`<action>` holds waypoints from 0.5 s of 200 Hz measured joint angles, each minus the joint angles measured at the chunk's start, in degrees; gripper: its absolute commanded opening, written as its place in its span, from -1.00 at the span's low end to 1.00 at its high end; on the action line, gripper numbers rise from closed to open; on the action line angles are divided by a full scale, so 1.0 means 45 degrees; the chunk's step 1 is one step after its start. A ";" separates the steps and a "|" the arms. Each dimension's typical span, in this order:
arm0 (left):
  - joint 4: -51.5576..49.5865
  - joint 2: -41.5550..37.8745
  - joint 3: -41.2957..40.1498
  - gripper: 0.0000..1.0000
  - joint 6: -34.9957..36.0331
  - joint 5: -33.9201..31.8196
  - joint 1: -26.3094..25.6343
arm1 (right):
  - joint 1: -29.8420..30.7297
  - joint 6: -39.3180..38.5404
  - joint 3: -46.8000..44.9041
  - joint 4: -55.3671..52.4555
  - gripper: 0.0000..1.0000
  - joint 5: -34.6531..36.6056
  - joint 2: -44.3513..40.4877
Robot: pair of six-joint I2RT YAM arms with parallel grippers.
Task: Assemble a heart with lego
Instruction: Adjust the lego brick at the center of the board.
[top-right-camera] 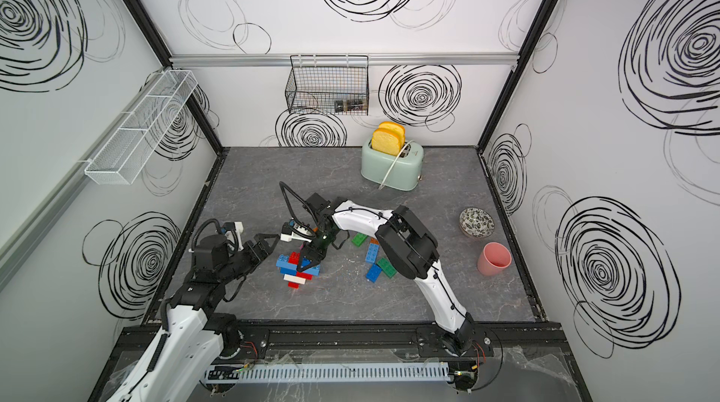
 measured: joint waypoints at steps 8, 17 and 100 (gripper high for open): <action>-0.0107 -0.0117 0.0000 0.78 -0.0005 -0.0029 0.0029 | -0.0049 0.0063 0.0185 0.0000 -0.10 -0.0039 0.0204; -0.0175 -0.0209 0.0000 0.78 -0.0015 -0.0058 0.0049 | -0.0117 0.0151 0.0379 -0.0015 -0.06 -0.0073 0.0437; -0.0340 -0.0379 0.0000 0.79 -0.0146 -0.0083 0.0107 | -0.0340 0.0835 0.0976 0.0034 0.28 -0.0010 0.0947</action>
